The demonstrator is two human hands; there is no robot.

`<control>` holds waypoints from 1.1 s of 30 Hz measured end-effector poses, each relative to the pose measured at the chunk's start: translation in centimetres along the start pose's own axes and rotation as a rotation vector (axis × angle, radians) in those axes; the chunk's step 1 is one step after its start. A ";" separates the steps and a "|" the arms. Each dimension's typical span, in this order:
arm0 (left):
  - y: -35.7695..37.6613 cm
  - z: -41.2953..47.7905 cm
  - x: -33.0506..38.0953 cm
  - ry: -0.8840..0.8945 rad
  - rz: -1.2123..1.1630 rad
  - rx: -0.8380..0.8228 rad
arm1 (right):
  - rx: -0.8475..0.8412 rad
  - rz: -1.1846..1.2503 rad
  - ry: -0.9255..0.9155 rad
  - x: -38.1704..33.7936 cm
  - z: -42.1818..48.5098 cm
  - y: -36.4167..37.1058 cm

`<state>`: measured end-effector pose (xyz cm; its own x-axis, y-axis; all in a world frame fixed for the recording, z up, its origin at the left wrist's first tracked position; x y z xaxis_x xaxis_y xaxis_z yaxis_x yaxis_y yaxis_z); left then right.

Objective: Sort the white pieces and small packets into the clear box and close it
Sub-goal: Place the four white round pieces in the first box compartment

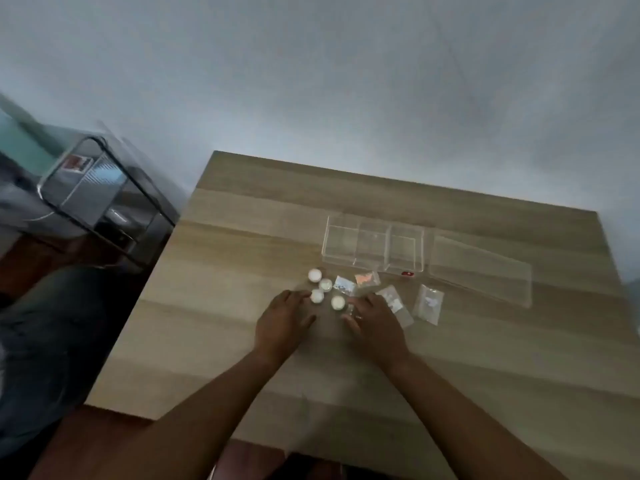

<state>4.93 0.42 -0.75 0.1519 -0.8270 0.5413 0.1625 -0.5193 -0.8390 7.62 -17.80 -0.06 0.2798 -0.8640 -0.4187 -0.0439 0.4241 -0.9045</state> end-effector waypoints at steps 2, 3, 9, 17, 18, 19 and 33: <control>0.3 1.0 0.6 -0.011 -0.015 -0.002 | -0.001 0.024 0.018 -0.3 0.8 0.4; 0.6 1.5 0.8 -0.010 -0.013 0.004 | 0.000 0.025 0.022 -0.4 1.2 0.7; 1.1 2.7 0.8 -0.016 -0.001 0.018 | -0.025 0.022 0.068 -0.7 1.8 1.7; 1.5 3.1 0.1 0.021 0.010 0.019 | -0.018 0.012 0.058 -0.7 2.1 1.9; 1.4 3.1 0.1 0.026 0.011 0.012 | -0.022 0.018 0.056 -0.6 2.2 1.9; 1.3 3.1 0.2 0.035 0.007 0.012 | -0.018 0.030 0.055 -0.6 2.1 1.8; -1.5 16.1 6.6 0.362 0.142 0.038 | 0.125 0.218 0.128 2.0 0.3 -0.3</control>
<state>21.37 -0.82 4.97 -0.1770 -0.9162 0.3595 0.2016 -0.3913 -0.8979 8.52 -19.59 -0.56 0.1532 -0.7727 -0.6161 0.0306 0.6268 -0.7786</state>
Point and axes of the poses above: each hand's wrist, its own z-axis towards the middle knuckle, its own y-axis out of the palm, x = y × z, the point moved 5 cm from there along z, towards the middle knuckle, and after that the axes turned 14 degrees about x, right-handed, at the moved point
